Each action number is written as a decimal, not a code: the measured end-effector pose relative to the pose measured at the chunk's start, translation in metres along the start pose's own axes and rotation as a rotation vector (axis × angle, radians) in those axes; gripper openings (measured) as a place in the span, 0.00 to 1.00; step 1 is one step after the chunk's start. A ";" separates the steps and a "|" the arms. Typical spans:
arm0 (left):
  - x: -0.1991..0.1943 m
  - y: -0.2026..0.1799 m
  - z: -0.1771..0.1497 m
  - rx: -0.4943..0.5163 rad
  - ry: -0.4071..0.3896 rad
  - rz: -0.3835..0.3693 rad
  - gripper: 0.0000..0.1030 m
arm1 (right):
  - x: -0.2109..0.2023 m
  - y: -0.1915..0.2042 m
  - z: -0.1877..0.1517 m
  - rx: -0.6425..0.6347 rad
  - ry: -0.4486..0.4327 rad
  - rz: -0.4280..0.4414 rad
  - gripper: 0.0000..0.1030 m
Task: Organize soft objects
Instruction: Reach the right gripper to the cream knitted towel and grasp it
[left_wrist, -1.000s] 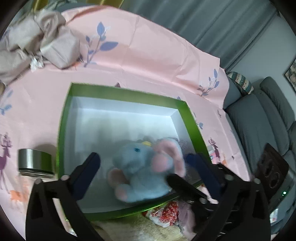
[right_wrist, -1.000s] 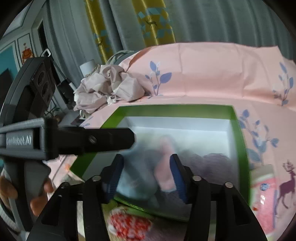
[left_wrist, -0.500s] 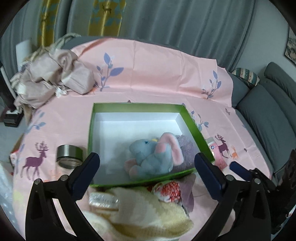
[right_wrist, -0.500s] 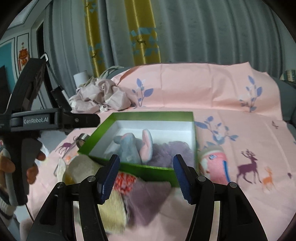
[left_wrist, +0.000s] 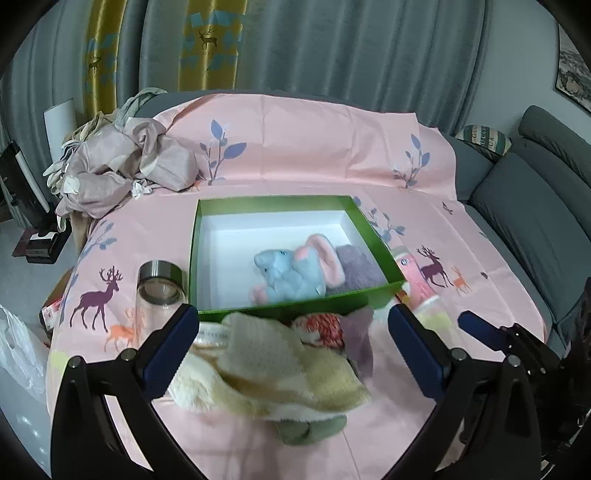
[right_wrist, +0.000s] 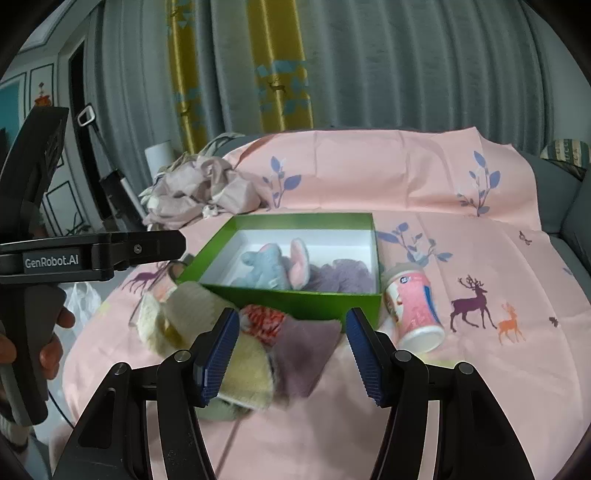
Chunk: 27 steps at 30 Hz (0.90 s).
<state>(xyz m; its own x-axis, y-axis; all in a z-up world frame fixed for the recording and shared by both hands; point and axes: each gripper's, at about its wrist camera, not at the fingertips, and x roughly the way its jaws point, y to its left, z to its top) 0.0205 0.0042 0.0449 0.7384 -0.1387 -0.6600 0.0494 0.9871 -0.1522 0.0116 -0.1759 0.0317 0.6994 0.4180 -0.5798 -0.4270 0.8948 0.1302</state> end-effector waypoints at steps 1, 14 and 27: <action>-0.003 -0.002 -0.003 0.003 -0.001 0.002 0.99 | -0.001 0.001 -0.002 0.000 0.002 0.003 0.59; -0.010 0.005 -0.033 -0.048 0.040 -0.019 0.99 | -0.003 0.017 -0.018 0.009 0.036 0.050 0.59; 0.004 0.081 -0.055 -0.306 0.105 -0.162 0.99 | 0.012 0.032 -0.034 -0.026 0.094 0.075 0.59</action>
<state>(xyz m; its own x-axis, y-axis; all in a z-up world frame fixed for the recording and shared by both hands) -0.0096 0.0793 -0.0109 0.6635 -0.3146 -0.6789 -0.0556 0.8841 -0.4640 -0.0129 -0.1478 0.0011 0.6088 0.4659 -0.6421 -0.4914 0.8569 0.1558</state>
